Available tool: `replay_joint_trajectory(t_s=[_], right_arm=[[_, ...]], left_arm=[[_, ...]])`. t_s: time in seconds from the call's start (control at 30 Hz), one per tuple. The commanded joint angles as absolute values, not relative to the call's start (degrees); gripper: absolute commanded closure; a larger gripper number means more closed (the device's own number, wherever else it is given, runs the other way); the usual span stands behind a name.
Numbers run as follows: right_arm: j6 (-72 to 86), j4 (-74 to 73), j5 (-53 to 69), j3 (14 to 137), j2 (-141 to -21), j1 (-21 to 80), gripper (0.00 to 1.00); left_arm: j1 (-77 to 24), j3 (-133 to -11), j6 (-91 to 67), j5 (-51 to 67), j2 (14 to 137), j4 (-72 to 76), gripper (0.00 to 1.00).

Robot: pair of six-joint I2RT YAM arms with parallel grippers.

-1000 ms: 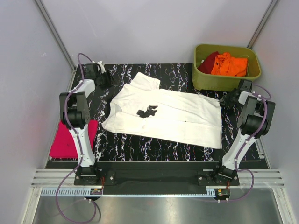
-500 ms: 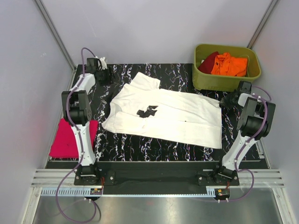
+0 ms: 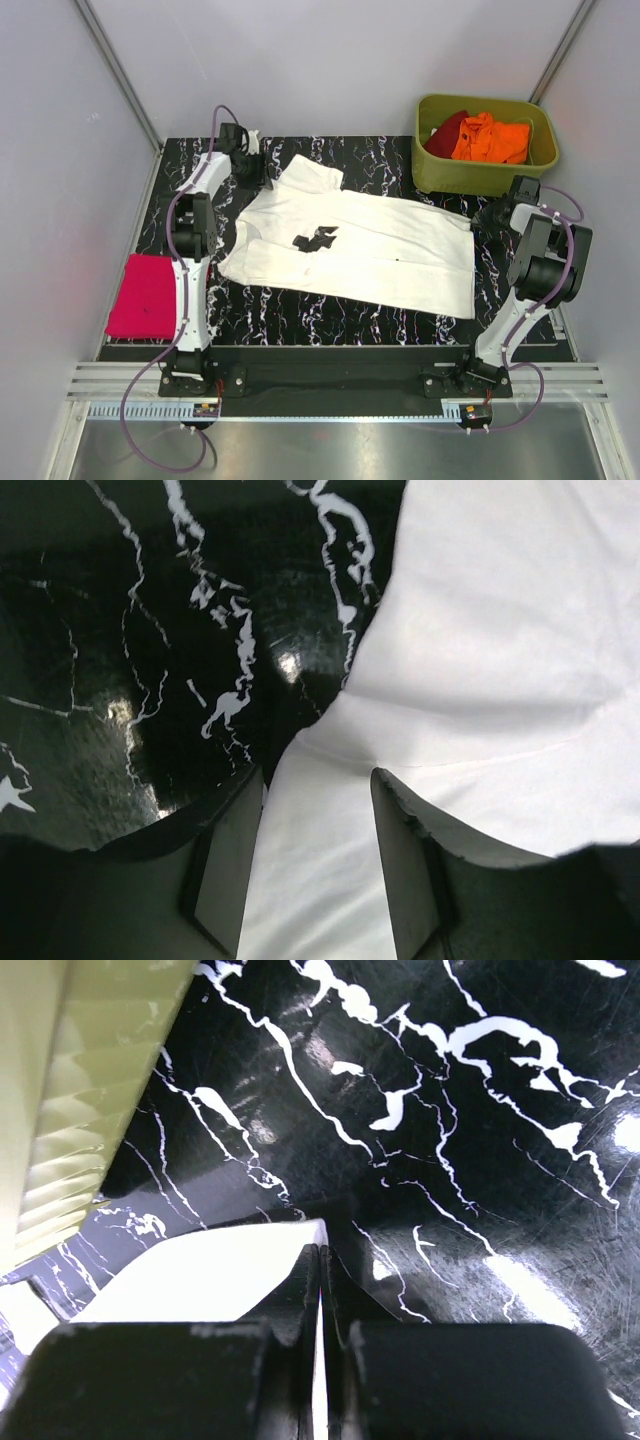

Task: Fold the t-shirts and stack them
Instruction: Fold the tshirt

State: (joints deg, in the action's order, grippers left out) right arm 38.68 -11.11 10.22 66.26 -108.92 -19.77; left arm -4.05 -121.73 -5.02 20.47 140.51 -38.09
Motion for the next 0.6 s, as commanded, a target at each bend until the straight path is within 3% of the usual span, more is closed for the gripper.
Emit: replay_joint_trajectory(t_s=[0.0,0.07,0.37,0.57], right_arm=[[39.37,-8.7,10.72,66.01,-105.03,-19.42,0.98],[39.55,-8.61,11.16,66.09,-104.86,-19.42,0.99],[39.81,-8.96,11.78,65.92,-104.59,-19.42,0.99],[39.9,-8.53,12.39,65.66,-104.59,-19.34,0.99]], left_arm=[[-2.99,-124.19,-8.08,17.15,141.41,-42.01,0.49],[-2.99,-124.28,-10.1,14.07,142.29,-44.2,0.53],[-2.9,-120.85,-12.48,16.17,140.89,-40.52,0.52],[-2.11,-115.06,-18.09,21.96,137.55,-27.7,0.44]])
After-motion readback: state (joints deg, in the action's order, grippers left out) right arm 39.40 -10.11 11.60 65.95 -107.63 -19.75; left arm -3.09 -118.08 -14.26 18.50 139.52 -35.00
